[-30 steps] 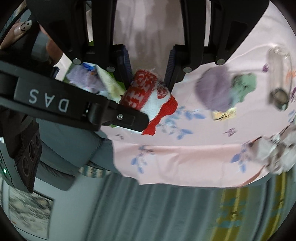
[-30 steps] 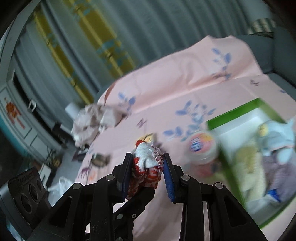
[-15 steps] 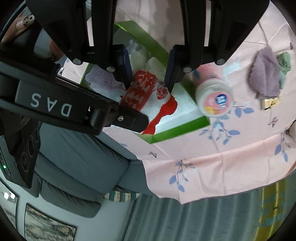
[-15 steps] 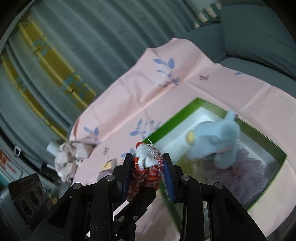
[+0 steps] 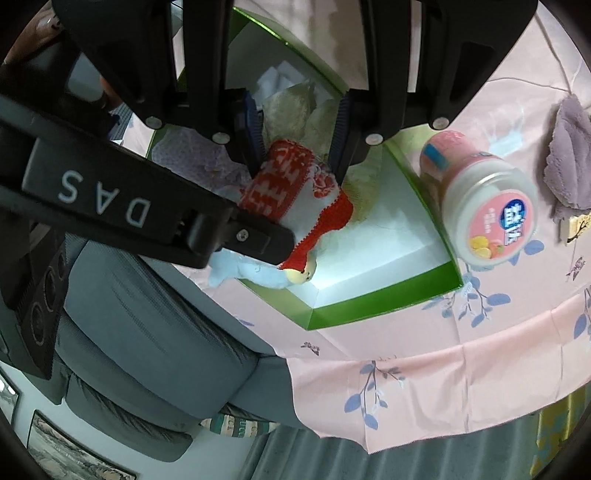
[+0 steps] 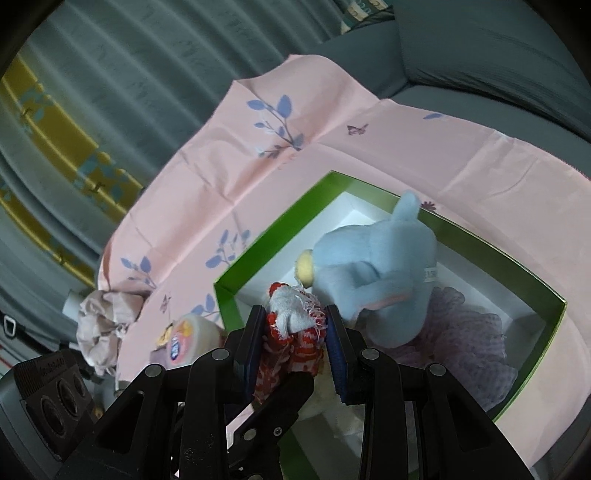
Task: Organize soft objects
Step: 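Carry the sock with the right tool into the green box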
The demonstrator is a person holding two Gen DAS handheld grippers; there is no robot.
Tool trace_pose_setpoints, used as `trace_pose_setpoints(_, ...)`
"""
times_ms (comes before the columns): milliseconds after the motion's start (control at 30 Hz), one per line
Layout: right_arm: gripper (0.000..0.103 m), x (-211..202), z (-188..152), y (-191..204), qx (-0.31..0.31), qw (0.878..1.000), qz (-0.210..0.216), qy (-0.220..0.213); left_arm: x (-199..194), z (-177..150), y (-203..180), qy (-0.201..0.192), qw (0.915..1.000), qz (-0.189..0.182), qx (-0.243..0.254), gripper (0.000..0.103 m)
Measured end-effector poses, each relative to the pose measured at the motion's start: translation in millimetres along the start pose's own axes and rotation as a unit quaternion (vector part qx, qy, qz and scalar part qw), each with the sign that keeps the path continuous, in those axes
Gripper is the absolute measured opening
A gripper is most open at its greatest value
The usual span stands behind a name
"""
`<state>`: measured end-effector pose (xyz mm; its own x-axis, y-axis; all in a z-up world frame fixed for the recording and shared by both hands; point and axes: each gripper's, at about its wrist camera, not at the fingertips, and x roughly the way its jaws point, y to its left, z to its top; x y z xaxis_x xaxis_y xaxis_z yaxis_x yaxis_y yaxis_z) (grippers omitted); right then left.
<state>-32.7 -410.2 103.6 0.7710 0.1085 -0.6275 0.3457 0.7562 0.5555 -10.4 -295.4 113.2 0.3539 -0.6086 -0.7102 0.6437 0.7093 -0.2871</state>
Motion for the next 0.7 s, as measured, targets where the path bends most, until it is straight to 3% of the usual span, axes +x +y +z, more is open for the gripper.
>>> trace_pose_setpoints(367,0.035,7,2,-12,0.012,0.999,-0.029,0.005,21,2,0,0.027,0.9996,-0.002,-0.010,0.033)
trace_pose_setpoints(567,0.035,4,2,-12,0.014,0.999,-0.039,-0.002,16,2,-1,0.021,0.9997,-0.007,-0.008,0.034)
trace_pose_setpoints(700,0.036,-5,1,-7,0.006,0.999,-0.044,-0.014,2,0,-1,0.003,1.0000,-0.004,-0.008,0.043)
